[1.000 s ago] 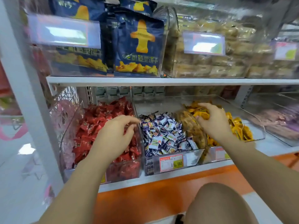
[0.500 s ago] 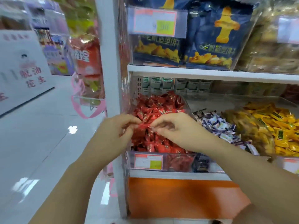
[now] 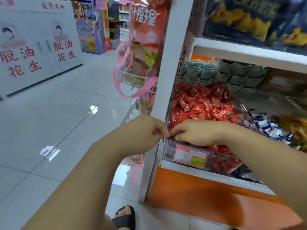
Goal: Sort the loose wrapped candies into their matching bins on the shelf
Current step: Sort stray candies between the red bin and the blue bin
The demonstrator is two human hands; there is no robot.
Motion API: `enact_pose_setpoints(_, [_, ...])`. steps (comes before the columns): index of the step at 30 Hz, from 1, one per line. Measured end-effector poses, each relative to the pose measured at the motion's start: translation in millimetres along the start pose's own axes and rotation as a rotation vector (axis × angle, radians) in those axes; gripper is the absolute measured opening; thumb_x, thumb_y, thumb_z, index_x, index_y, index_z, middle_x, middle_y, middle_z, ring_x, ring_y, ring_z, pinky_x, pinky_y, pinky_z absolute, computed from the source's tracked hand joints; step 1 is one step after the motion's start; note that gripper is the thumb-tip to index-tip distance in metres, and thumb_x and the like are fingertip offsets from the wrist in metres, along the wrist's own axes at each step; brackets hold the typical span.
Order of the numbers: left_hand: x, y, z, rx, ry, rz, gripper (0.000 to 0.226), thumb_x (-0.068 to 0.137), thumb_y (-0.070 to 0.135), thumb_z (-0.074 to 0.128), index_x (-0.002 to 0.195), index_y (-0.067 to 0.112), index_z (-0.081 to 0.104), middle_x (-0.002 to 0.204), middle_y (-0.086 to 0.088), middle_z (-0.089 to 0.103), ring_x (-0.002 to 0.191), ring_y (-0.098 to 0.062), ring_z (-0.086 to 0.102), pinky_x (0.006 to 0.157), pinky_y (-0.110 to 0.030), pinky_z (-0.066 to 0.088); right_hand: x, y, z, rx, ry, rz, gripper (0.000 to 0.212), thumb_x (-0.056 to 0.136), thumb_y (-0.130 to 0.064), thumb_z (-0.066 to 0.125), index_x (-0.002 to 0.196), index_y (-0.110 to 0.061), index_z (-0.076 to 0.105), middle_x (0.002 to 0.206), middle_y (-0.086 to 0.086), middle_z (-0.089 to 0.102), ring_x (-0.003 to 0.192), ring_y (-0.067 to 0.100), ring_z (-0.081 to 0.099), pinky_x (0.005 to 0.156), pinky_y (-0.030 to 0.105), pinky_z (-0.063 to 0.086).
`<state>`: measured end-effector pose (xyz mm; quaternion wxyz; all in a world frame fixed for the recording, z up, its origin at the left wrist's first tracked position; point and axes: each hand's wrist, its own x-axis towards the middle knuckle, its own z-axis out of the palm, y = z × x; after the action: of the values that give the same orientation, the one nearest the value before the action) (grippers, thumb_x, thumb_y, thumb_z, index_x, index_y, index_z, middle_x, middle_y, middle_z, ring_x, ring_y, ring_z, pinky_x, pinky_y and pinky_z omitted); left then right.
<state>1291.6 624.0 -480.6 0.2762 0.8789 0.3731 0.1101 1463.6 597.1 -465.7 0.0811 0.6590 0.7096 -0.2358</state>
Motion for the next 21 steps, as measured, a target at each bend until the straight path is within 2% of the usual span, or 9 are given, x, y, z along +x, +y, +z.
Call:
enact_pose_setpoints(2, [1.3,0.9,0.8,0.003,-0.010,0.002,0.031,0.095,0.012,0.043,0.105,0.027,0.068,0.101,0.012,0.063,0.091,-0.005,0.058,0.081,-0.015,0.045,4.3,-4.7,0.6,0.009,-0.065,0.024,0.032,0.097,-0.013,0.038,0.121,-0.009,0.058,0.099,0.001,0.061,0.076,0.007,0.050,0.070,0.015,0.040])
enact_pose_setpoints(7, [1.9,1.7,2.1,-0.014,-0.021,-0.008,0.030,0.095,0.011,0.044,0.106,0.027,0.067,0.101,0.012,0.061,0.096,-0.009,0.060,0.086,-0.022,0.046,6.3,-8.3,0.6,0.299,-0.168,0.152,0.034,0.095,-0.009,0.038,0.124,-0.011,0.056,0.115,0.013,0.057,0.096,0.023,0.052,0.077,0.031,0.043])
enact_pose_setpoints(10, [0.0,1.1,1.3,-0.020,-0.027,-0.001,0.032,0.094,0.011,0.043,0.108,0.027,0.067,0.101,0.012,0.059,0.100,-0.010,0.059,0.091,-0.025,0.047,6.6,-2.1,0.9,0.434,-0.176,0.195,0.037,0.092,-0.007,0.038,0.126,-0.002,0.050,0.099,0.009,0.047,0.085,0.024,0.043,0.075,0.033,0.037])
enact_pose_setpoints(16, [-0.9,1.4,-1.2,-0.021,-0.033,0.001,0.034,0.094,0.008,0.042,0.107,0.026,0.067,0.102,0.010,0.059,0.100,-0.011,0.059,0.090,-0.025,0.047,6.8,-7.3,6.2,0.488,-0.233,0.220,0.019,0.093,-0.018,0.040,0.097,-0.007,0.055,0.086,0.008,0.043,0.076,0.021,0.036,0.074,0.035,0.030])
enact_pose_setpoints(17, [-0.8,1.6,-1.2,-0.018,-0.032,0.002,0.034,0.094,0.008,0.042,0.108,0.026,0.067,0.104,0.009,0.060,0.101,-0.011,0.058,0.089,-0.024,0.046,8.9,-3.9,5.4,0.526,-0.246,0.223,0.040,0.092,-0.019,0.040,0.115,0.012,0.046,0.088,0.008,0.043,0.081,0.020,0.033,0.076,0.036,0.030])
enact_pose_setpoints(18, [-0.5,1.7,-1.2,-0.016,-0.033,0.003,0.034,0.094,0.008,0.042,0.108,0.026,0.067,0.107,0.008,0.062,0.101,-0.011,0.058,0.089,-0.024,0.046,5.3,-5.5,3.4,0.521,-0.256,0.203,0.007,0.091,-0.019,0.041,0.090,-0.015,0.036,0.089,0.012,0.044,0.086,0.017,0.028,0.079,0.036,0.032])
enact_pose_setpoints(19, [-0.3,1.6,-1.1,-0.014,-0.035,0.003,0.034,0.094,0.008,0.042,0.109,0.025,0.067,0.109,0.007,0.063,0.102,-0.011,0.058,0.089,-0.022,0.045,7.6,-1.3,2.9,0.512,-0.242,0.184,0.026,0.090,-0.018,0.043,0.106,-0.003,0.057,0.094,0.015,0.049,0.087,0.029,0.044,0.084,0.035,0.036])
enact_pose_setpoints(20, [-0.1,1.6,-1.3,-0.013,-0.036,0.003,0.035,0.094,0.008,0.042,0.110,0.025,0.067,0.111,0.006,0.064,0.102,-0.011,0.058,0.089,-0.021,0.045,2.6,-1.9,-0.3,0.424,-0.260,0.166,0.037,0.088,-0.017,0.047,0.121,0.000,0.054,0.104,0.016,0.054,0.116,0.034,0.050,0.089,0.033,0.037])
enact_pose_setpoints(21, [0.2,1.5,-1.5,-0.012,-0.037,0.002,0.034,0.094,0.008,0.042,0.111,0.024,0.067,0.112,0.006,0.064,0.102,-0.010,0.058,0.088,-0.020,0.044,3.8,2.7,-1.5,0.342,-0.262,0.131,0.048,0.088,-0.016,0.051,0.133,-0.001,0.045,0.115,0.009,0.055,0.107,0.020,0.050,0.094,0.030,0.037])
